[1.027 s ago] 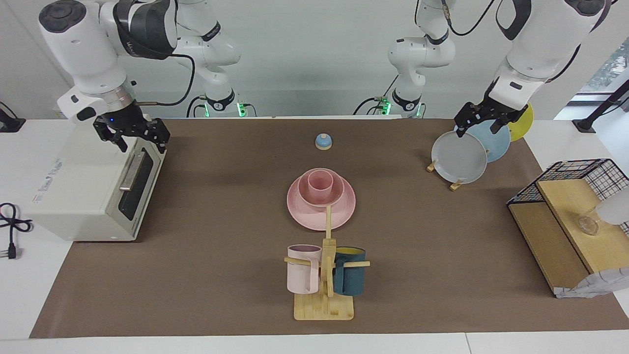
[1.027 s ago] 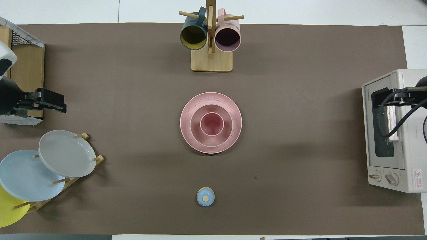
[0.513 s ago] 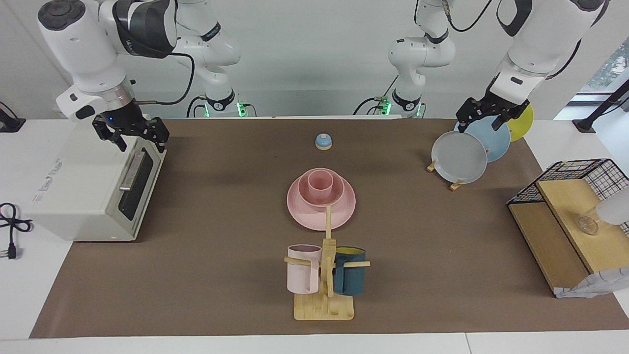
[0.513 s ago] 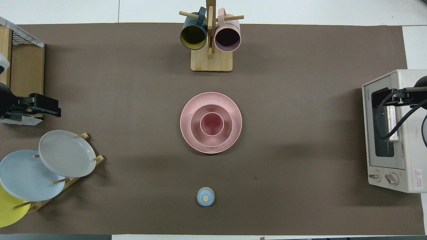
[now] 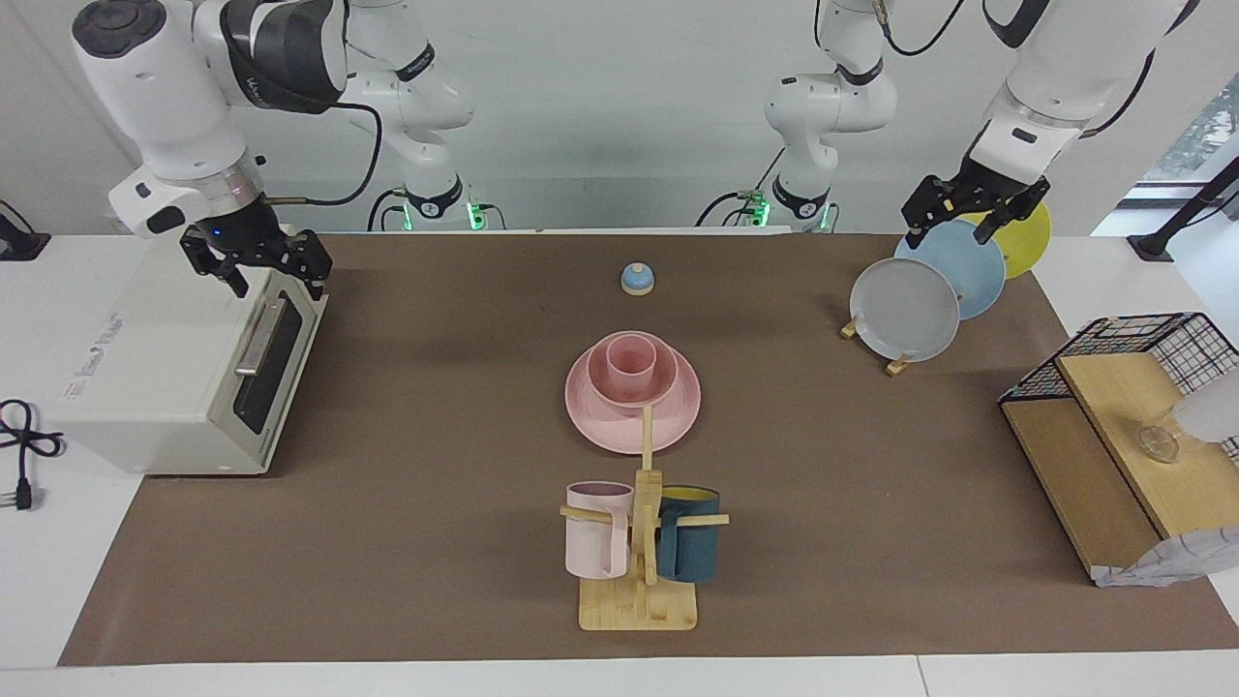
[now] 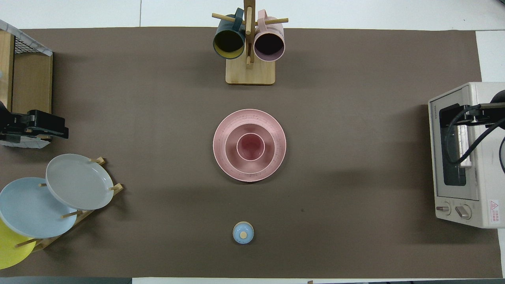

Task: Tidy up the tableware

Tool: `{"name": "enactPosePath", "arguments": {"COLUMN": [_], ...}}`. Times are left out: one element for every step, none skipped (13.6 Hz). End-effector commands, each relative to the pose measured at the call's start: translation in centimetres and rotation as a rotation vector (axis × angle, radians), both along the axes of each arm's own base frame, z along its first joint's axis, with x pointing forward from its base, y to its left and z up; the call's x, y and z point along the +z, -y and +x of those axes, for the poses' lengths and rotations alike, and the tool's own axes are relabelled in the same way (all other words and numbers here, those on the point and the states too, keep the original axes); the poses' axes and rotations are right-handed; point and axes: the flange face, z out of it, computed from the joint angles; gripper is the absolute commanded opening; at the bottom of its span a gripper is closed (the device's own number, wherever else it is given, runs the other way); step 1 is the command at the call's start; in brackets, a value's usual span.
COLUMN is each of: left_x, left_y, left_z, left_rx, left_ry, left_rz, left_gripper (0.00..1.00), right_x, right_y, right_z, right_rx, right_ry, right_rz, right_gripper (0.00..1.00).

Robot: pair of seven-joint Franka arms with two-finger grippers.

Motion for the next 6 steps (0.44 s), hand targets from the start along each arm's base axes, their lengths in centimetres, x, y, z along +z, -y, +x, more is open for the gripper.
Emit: {"name": "enactPosePath", "arguments": {"left_x": [0.16, 0.28, 0.29, 0.22, 0.23, 0.1], "left_y": [-0.15, -0.15, -0.32, -0.31, -0.39, -0.39], "left_z": [0.1, 0.03, 0.0, 0.07, 0.1, 0.11], "left_rx": [-0.014, -0.015, -0.012, -0.014, -0.012, -0.012], "left_ry": [-0.016, -0.011, -0.011, -0.011, -0.01, -0.011], "left_rz": [0.009, 0.009, 0.009, 0.009, 0.008, 0.009], "left_gripper": [1.0, 1.0, 1.0, 1.0, 1.0, 1.0], "right_x": [0.35, 0.34, 0.35, 0.34, 0.34, 0.35], "right_y": [0.29, 0.29, 0.29, 0.29, 0.29, 0.29], "right_z": [-0.41, -0.43, -0.41, -0.43, -0.43, -0.41], "right_rx": [0.018, 0.018, 0.018, 0.018, 0.018, 0.018], "right_ry": [0.003, 0.002, 0.003, 0.002, 0.002, 0.003], "right_rz": [0.015, 0.015, 0.015, 0.015, 0.015, 0.015], "right_gripper": [1.0, 1.0, 1.0, 1.0, 1.0, 1.0]}}
